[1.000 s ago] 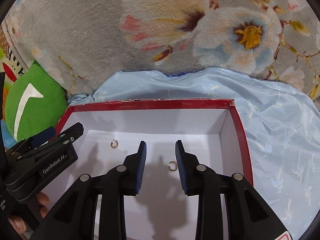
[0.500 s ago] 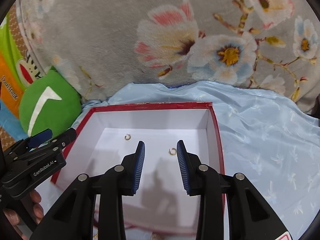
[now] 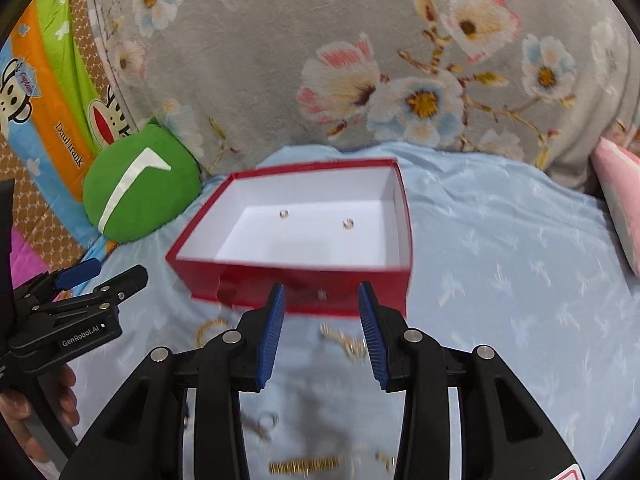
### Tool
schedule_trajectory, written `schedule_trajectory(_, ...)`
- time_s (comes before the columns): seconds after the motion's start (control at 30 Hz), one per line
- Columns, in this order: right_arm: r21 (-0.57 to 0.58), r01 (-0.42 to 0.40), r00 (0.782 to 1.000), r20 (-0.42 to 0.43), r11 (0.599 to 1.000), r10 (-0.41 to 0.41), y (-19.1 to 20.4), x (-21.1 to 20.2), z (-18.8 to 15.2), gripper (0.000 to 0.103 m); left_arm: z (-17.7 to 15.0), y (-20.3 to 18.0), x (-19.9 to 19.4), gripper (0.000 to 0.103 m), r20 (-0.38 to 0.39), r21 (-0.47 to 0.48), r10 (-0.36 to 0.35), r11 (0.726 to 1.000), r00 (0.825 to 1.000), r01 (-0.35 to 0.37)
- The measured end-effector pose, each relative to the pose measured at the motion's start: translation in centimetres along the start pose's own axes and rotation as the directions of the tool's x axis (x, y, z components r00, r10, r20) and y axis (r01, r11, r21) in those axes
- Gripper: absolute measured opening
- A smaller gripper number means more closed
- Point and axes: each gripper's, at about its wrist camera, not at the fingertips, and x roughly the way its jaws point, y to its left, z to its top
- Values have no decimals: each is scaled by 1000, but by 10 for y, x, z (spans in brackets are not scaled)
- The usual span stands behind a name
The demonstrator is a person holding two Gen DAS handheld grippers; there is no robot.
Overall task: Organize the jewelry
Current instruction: 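Withdraw the right tool from the box toward the gold watch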
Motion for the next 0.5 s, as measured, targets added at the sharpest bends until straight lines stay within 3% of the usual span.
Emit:
schedule_trajectory(0.2, 54, 7, 993, -114, 999, -1, -14, -11, -63, 37, -65, 15, 9, 81, -149, -59, -22, 998, 989, 14)
schedule_trajectory(0.5, 129, -39, 972, -227, 991, 68, -8, 7, -137, 38, -128, 7, 8, 81, -236, -67, -40, 997, 971, 24)
